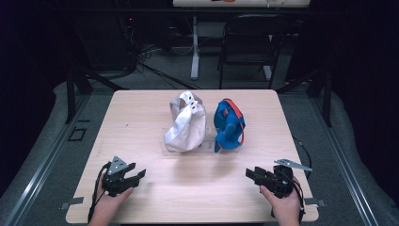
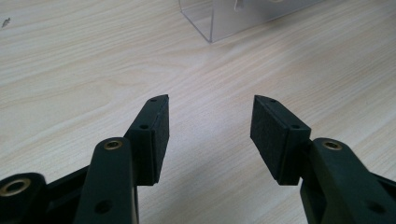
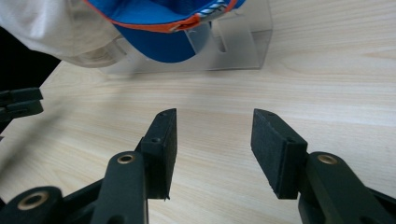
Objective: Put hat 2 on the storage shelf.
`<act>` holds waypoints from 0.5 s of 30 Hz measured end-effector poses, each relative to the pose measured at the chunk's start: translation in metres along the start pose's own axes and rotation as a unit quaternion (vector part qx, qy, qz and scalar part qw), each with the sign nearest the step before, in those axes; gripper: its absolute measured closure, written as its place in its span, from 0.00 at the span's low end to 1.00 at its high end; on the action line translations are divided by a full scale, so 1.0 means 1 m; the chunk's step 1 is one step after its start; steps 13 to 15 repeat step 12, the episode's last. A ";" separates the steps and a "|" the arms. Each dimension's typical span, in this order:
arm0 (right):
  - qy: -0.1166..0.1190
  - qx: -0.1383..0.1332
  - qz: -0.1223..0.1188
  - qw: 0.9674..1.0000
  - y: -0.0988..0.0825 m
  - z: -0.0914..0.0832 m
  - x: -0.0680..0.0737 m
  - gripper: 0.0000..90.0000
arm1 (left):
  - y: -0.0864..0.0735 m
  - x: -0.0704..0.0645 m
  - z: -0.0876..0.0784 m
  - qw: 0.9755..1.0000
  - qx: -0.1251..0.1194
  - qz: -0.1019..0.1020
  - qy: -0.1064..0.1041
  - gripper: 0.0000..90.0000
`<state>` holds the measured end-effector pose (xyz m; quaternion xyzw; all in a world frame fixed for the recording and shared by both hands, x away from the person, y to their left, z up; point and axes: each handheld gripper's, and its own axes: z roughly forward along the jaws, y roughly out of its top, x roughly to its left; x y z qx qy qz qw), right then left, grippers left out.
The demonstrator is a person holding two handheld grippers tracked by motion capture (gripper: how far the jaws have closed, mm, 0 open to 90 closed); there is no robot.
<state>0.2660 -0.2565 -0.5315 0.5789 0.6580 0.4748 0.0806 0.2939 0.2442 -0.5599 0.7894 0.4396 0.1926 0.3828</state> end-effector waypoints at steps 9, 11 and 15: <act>-0.006 -0.017 0.025 1.000 -0.007 0.003 -0.015 0.54 | 0.001 -0.004 0.005 1.000 0.001 0.004 -0.005 0.53; -0.018 -0.017 0.015 1.000 -0.007 0.004 -0.016 0.53 | 0.002 -0.006 0.005 1.000 0.003 0.006 -0.007 0.53; -0.023 -0.017 0.009 1.000 -0.007 0.004 -0.016 0.53 | 0.002 -0.006 0.006 1.000 0.001 0.007 -0.006 0.53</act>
